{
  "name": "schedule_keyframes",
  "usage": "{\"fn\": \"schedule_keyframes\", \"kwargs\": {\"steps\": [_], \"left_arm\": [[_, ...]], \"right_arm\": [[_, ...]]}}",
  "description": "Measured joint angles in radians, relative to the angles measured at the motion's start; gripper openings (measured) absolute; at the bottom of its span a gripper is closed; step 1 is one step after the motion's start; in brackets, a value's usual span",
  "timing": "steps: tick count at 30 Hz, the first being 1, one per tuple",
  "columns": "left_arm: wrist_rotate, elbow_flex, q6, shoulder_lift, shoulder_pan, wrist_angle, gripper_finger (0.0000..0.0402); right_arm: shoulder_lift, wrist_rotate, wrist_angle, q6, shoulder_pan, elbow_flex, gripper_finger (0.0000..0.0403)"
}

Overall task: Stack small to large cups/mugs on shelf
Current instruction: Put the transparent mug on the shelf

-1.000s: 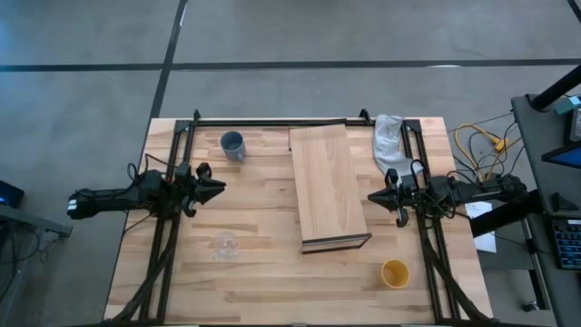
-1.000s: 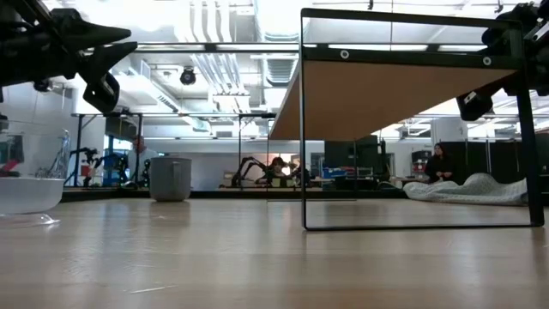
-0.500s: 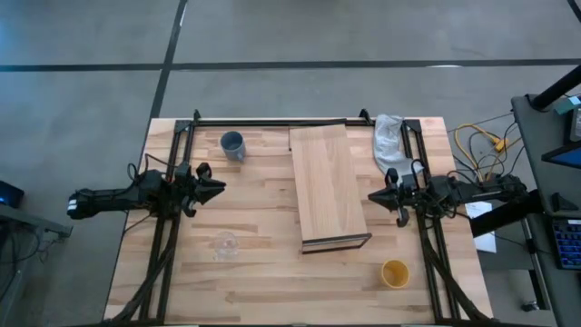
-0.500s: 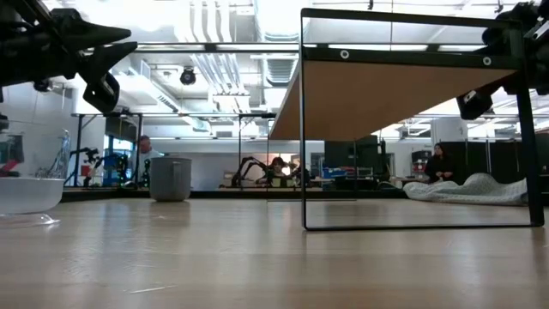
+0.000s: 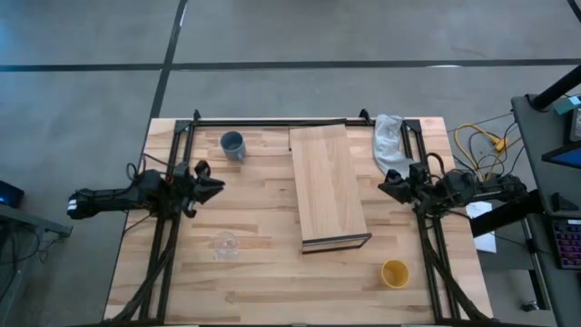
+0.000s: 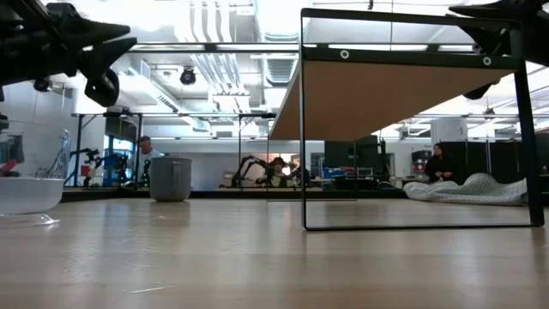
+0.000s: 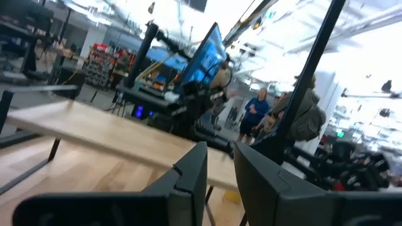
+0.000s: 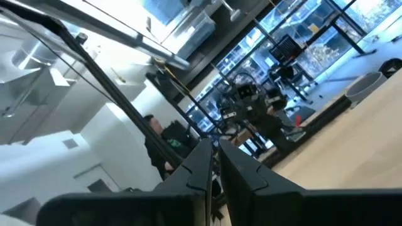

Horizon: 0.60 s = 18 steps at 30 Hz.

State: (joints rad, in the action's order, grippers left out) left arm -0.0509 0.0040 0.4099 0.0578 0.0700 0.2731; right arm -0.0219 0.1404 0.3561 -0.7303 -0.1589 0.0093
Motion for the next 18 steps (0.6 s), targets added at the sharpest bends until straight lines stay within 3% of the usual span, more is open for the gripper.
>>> {"fn": "schedule_keyframes", "kwargs": {"steps": [5,9,12,14,18], "left_arm": [[0.001,0.0,0.003,-0.001,0.0,0.085,0.0066],[0.001,0.011,0.013,0.008,0.0,0.134,0.0066],[0.0,0.076,0.033,0.049,0.0,0.115,0.0066],[0.0,0.147,0.004,0.089,0.0,0.052,0.0066],[-0.001,0.362,-0.031,0.231,0.0,-0.239,0.0066]], "right_arm": [[-0.001,0.01,0.0,-0.004,0.0,0.0,0.0022],[0.0,0.075,0.047,-0.102,0.0,0.0,0.0022],[0.0,0.087,0.079,-0.133,0.0,0.0,0.0022],[0.0,0.127,0.088,-0.082,0.0,0.0,0.0022],[0.001,0.172,0.092,0.005,0.0,0.0,0.0022]]}}
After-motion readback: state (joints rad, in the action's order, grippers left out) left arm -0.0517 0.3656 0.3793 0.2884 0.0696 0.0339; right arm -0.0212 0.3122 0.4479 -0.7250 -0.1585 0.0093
